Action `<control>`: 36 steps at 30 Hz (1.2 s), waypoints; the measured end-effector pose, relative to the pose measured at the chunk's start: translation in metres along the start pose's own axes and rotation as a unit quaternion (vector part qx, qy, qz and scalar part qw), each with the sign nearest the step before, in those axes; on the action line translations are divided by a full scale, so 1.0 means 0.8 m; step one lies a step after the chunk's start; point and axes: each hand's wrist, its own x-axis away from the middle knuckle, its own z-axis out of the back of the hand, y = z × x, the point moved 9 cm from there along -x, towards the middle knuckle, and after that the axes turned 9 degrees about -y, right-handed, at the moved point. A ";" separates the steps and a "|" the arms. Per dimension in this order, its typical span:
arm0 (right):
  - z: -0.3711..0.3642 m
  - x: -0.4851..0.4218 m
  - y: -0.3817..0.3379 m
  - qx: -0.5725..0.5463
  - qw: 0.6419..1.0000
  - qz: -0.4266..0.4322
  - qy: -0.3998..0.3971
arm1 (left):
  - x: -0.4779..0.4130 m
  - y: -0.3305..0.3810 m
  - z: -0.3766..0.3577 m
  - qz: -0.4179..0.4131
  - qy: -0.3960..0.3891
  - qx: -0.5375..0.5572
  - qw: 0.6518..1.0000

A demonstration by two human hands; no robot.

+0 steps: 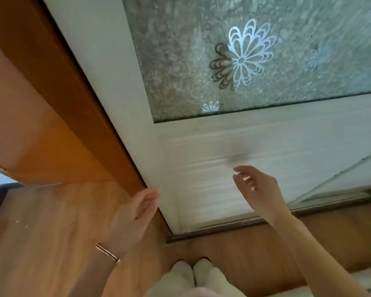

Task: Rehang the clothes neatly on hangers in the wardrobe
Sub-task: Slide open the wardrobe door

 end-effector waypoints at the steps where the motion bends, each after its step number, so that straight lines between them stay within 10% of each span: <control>1: 0.014 -0.003 -0.048 -0.025 0.995 0.095 0.028 | 0.002 0.035 0.015 -0.056 0.011 0.008 0.998; 6: 0.049 0.045 -0.290 0.113 0.816 0.533 0.192 | 0.044 0.197 0.117 -0.283 0.166 -0.033 0.944; 10: 0.074 0.035 -0.350 0.193 0.748 0.540 0.336 | 0.044 0.245 0.128 -0.318 0.244 -0.128 0.907; 24: 0.075 -0.027 -0.333 0.376 0.728 0.415 0.397 | 0.019 0.273 0.103 -0.277 0.378 -0.069 0.881; 36: 0.124 -0.030 -0.291 0.413 0.702 0.407 0.414 | -0.002 0.277 0.099 -0.357 0.282 0.143 0.879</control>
